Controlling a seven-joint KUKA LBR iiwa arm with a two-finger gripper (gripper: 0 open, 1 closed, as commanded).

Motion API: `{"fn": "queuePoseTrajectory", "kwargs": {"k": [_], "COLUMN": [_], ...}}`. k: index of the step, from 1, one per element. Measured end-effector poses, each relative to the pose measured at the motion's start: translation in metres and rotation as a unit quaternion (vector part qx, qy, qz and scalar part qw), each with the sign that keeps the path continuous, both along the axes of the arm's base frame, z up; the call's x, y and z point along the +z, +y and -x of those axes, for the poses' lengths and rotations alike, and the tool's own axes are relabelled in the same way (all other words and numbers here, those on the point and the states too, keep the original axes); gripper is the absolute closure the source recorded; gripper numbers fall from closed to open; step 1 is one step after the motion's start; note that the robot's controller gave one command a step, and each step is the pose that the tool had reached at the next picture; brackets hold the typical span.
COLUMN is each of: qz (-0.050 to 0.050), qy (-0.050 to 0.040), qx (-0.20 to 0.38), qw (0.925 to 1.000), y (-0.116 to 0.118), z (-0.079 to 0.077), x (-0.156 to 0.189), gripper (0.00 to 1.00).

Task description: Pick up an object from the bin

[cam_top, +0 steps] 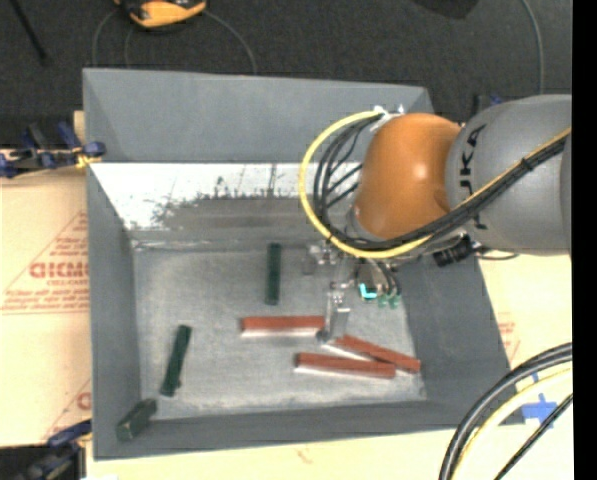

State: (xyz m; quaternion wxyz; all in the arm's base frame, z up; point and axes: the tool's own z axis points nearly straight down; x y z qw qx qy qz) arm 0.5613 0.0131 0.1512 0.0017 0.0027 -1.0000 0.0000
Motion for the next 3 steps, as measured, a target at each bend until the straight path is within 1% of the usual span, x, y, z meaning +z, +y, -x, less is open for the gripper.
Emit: {"fn": "queuePoseTrajectory", "kwargs": {"k": [1, 2, 3], "qz": [0.0, 0.0, -0.001], "qy": [-0.0036, -0.0062, -0.0026], "qx": [0.0, 0.022, -0.003], "qw": [1.0, 0.9997, 1.0], "y": [0.0, -0.018, -0.028], "z": [-0.002, 0.028, 0.016], "x": [0.004, -0.051, -0.081], "gripper": [0.0, 0.0, 1.0]}}
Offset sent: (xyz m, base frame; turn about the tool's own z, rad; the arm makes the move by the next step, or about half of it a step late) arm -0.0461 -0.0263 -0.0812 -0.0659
